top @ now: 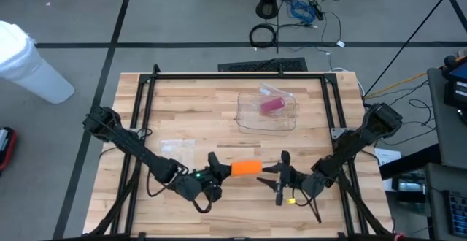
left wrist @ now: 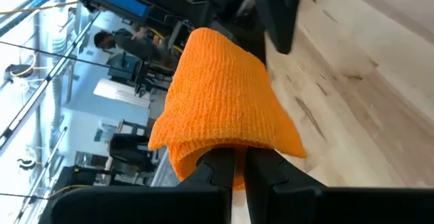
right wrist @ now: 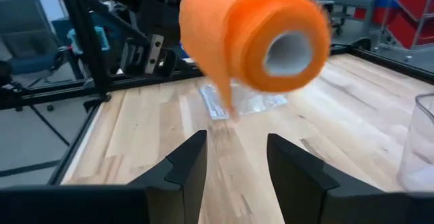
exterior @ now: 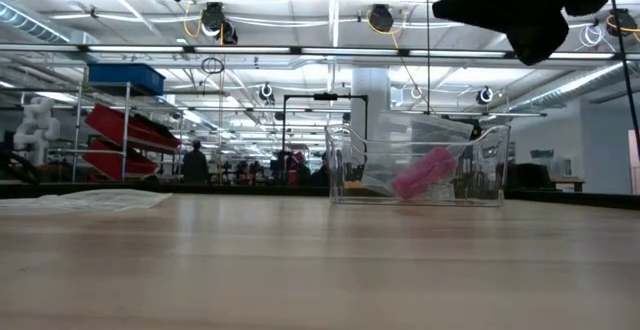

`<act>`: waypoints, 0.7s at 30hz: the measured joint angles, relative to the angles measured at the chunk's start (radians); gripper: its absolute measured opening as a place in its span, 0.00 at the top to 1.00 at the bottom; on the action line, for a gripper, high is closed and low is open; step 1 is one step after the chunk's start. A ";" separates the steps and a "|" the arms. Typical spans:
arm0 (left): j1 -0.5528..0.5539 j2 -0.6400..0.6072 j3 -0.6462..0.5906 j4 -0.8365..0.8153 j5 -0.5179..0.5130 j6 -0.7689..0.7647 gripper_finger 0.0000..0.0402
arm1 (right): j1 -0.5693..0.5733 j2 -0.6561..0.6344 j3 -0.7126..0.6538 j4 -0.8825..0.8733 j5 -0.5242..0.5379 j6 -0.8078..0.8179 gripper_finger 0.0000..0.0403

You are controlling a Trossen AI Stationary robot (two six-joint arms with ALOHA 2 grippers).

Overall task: Roll bandage
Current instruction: Roll the orange bandage

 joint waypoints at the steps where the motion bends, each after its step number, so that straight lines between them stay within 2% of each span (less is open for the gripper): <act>1: 0.000 0.000 0.000 0.000 0.000 0.000 0.97 | 0.000 0.019 0.000 0.023 0.011 -0.001 0.65; 8: 0.004 0.000 0.000 -0.007 0.008 -0.002 0.97 | -0.001 0.128 -0.001 0.351 -0.033 -0.197 0.65; 10: 0.004 0.000 0.000 -0.008 0.013 -0.002 0.97 | 0.000 0.132 -0.001 0.375 0.012 -0.221 0.65; 13: 0.004 0.000 0.000 -0.010 0.029 -0.003 0.97 | -0.008 0.133 -0.001 0.380 0.008 -0.236 0.65; 17: 0.004 0.000 0.000 -0.007 0.032 -0.003 0.97 | -0.034 0.133 -0.001 0.403 -0.094 -0.224 0.67; 21: 0.007 0.000 0.000 -0.005 0.062 -0.029 0.97 | -0.070 0.133 -0.001 0.403 -0.199 -0.221 0.79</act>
